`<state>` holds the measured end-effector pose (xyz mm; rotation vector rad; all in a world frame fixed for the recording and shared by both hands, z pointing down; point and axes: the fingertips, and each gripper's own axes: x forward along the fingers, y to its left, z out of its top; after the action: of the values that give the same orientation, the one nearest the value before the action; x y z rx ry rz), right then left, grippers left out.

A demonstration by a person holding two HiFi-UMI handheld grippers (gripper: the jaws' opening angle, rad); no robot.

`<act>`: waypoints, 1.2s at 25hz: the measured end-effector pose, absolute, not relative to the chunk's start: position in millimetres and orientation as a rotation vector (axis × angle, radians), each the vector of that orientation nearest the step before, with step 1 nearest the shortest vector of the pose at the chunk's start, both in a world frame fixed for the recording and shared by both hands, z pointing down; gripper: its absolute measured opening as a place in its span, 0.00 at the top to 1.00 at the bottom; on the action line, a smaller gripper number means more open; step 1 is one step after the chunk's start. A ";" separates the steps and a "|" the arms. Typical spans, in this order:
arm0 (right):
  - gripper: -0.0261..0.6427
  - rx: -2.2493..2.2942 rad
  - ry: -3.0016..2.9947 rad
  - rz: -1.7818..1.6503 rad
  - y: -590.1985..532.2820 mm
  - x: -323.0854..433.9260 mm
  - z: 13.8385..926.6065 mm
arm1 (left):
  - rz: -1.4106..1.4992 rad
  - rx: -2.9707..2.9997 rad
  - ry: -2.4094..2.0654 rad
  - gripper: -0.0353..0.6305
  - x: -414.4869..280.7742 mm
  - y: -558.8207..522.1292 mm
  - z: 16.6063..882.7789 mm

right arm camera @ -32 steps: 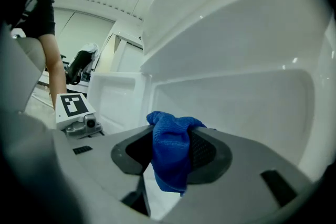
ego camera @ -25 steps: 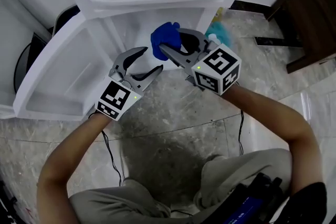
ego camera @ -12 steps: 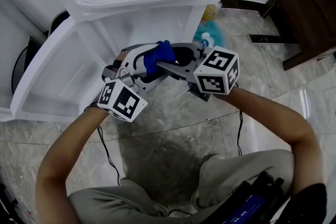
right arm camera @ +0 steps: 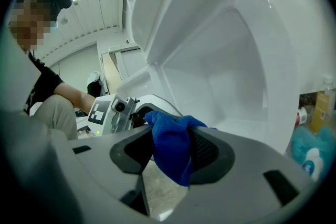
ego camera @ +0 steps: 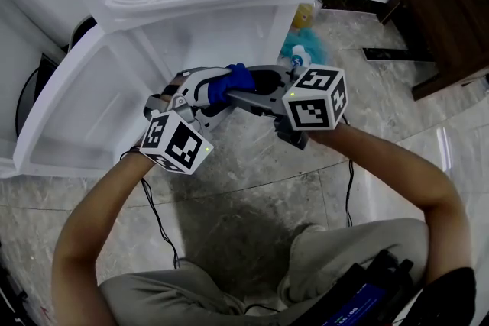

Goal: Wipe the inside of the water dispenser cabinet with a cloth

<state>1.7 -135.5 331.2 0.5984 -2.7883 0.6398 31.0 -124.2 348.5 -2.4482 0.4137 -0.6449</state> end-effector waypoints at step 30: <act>0.96 0.882 -2.752 0.304 -163.3 86.7 345.6 | -0.780 -2.684 0.883 0.74 52.9 -253.7 404.5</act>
<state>86.7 -163.3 345.6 0.8817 -2.7517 0.3040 52.9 -253.7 404.5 -2.6840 0.8828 -0.7800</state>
